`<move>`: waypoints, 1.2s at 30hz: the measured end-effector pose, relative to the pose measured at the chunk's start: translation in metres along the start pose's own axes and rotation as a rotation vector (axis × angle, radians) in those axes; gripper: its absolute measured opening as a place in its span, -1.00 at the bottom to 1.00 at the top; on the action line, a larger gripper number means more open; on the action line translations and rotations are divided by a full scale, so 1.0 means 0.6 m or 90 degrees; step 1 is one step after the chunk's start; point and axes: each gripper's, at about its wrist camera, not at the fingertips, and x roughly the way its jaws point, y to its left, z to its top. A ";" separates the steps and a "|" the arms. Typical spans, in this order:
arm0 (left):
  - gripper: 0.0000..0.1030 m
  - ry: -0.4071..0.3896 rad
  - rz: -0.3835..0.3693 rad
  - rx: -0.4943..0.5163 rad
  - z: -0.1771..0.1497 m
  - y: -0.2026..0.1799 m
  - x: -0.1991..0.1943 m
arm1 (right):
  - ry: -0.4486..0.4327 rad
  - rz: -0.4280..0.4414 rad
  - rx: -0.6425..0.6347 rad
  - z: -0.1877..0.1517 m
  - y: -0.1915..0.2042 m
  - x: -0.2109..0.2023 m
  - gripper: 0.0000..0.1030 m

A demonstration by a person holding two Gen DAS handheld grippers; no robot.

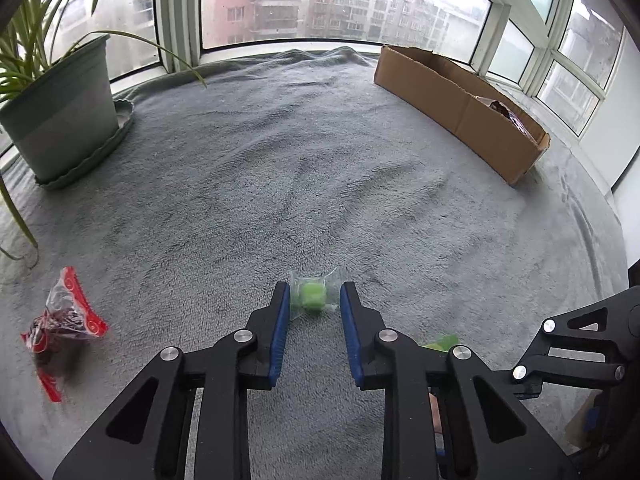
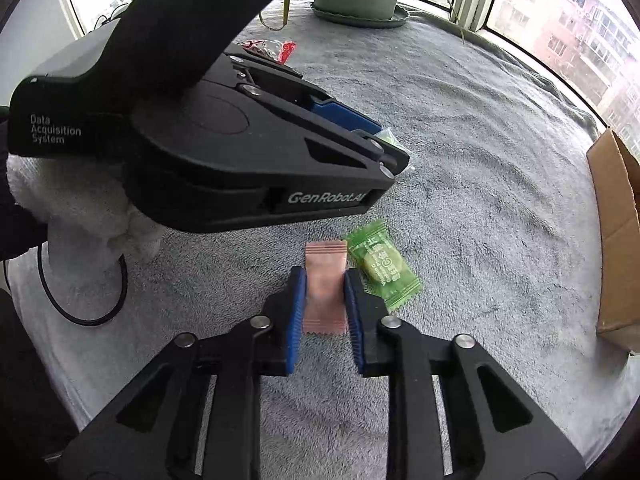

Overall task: Organize snacks
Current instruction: 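Lower the right tool to the pink candy and close on it, then carry the pink candy with the right tool into the box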

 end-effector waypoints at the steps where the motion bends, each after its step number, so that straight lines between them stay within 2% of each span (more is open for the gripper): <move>1: -0.56 0.000 -0.001 -0.002 0.001 0.001 0.000 | 0.000 0.007 0.005 0.001 -0.003 0.000 -0.61; 6: -0.63 -0.005 0.000 -0.018 0.001 0.013 -0.007 | 0.002 0.045 0.041 0.006 -0.018 -0.002 -0.62; 16: -0.64 -0.015 0.001 -0.048 -0.006 0.033 -0.025 | -0.014 0.068 0.067 -0.007 -0.031 -0.020 -0.63; 25: -0.64 -0.039 -0.012 -0.058 0.004 0.029 -0.056 | -0.060 0.059 0.104 -0.024 -0.066 -0.078 -0.63; 36: -0.64 -0.081 -0.021 -0.021 0.040 -0.026 -0.102 | -0.109 0.014 0.158 -0.027 -0.149 -0.140 -0.63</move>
